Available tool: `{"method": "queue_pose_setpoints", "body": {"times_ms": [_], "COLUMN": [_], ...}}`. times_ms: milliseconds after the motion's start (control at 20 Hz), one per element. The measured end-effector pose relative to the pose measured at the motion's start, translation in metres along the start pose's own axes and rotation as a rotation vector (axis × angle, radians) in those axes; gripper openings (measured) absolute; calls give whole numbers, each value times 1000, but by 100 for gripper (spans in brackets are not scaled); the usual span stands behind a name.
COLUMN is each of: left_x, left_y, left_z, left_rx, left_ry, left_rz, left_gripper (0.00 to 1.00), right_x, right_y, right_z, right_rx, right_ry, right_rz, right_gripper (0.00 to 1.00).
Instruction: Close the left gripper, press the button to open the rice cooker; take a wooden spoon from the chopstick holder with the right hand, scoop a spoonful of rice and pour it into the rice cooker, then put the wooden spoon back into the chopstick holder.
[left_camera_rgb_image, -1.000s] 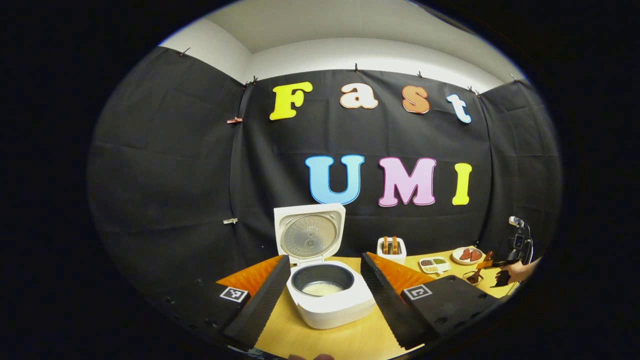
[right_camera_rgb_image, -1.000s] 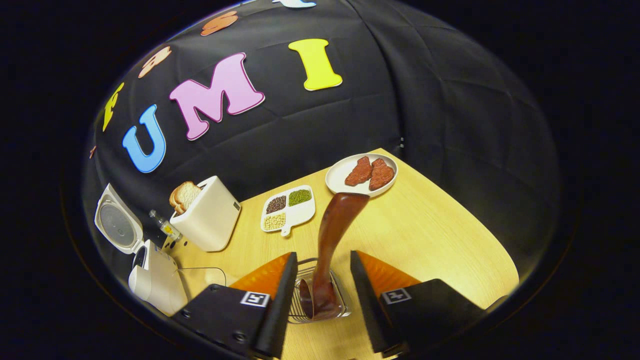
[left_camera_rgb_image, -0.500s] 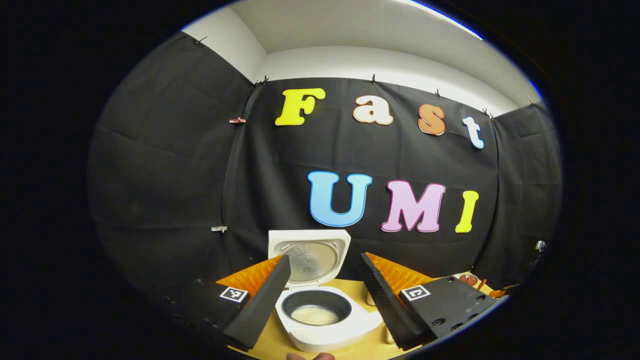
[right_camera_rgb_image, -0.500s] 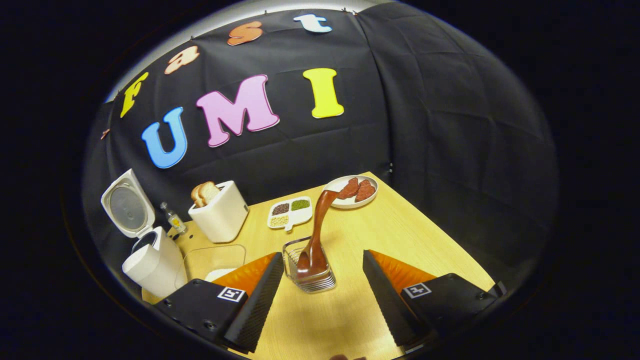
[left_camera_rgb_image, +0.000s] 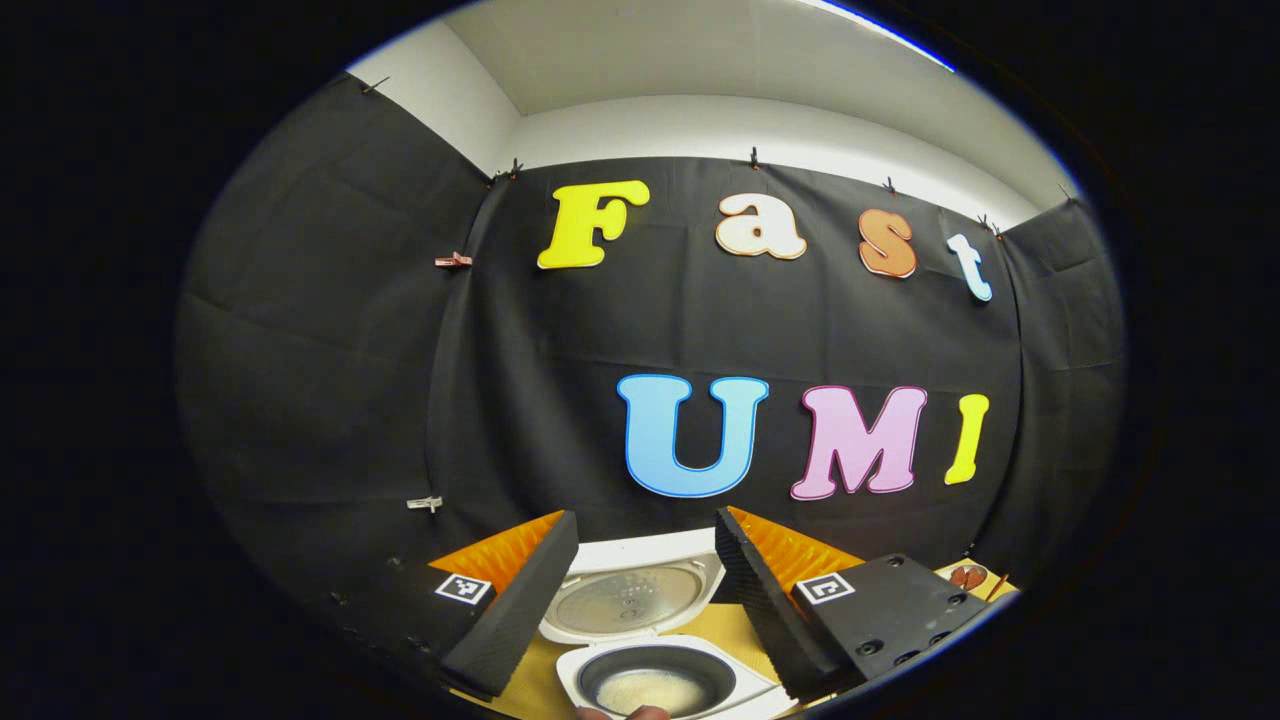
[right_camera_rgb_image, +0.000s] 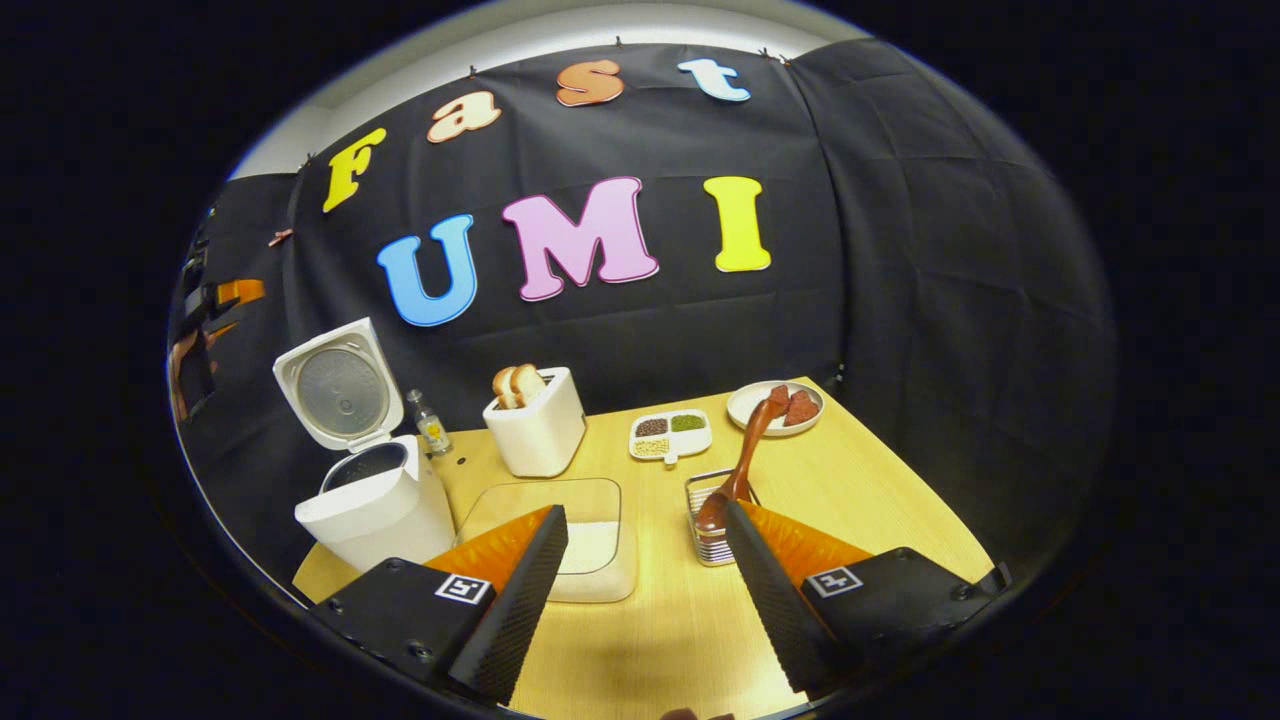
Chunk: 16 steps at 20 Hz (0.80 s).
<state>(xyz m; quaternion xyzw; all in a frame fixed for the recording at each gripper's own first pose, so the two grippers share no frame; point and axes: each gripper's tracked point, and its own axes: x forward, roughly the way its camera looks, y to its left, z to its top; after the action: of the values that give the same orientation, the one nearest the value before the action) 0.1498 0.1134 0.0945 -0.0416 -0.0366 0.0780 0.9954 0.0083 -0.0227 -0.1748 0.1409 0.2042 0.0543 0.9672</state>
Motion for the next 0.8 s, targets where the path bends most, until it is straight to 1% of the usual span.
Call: {"method": "queue_pose_setpoints", "body": {"times_ms": [200,400,500,650,700,750,800], "left_x": [47,90,111,139,149,158,166], "left_y": [5,19,24,29,29,28,28], "left_z": [-7,-26,-36,-56,-64,-73,-83], "left_rx": [2,-5,5,52,56,53,49], "left_ry": [27,68,88,126,145,166,187], "left_rz": [17,53,63,72,71,71,74], "left_gripper": [95,95,95,95,97,95,95], "right_x": [-7,-11,-12,-14,-15,-16,-17], "right_y": [20,25,23,20,18,17,15], "right_z": [4,8,10,15,16,18,18], "right_rx": [-48,-39,-38,-32,-29,-28,-29], "right_ry": [-2,-7,-8,-15,-17,-20,-21], "right_rz": [31,35,28,13,6,1,-4], "right_gripper": [98,98,98,98,98,98,98]}}
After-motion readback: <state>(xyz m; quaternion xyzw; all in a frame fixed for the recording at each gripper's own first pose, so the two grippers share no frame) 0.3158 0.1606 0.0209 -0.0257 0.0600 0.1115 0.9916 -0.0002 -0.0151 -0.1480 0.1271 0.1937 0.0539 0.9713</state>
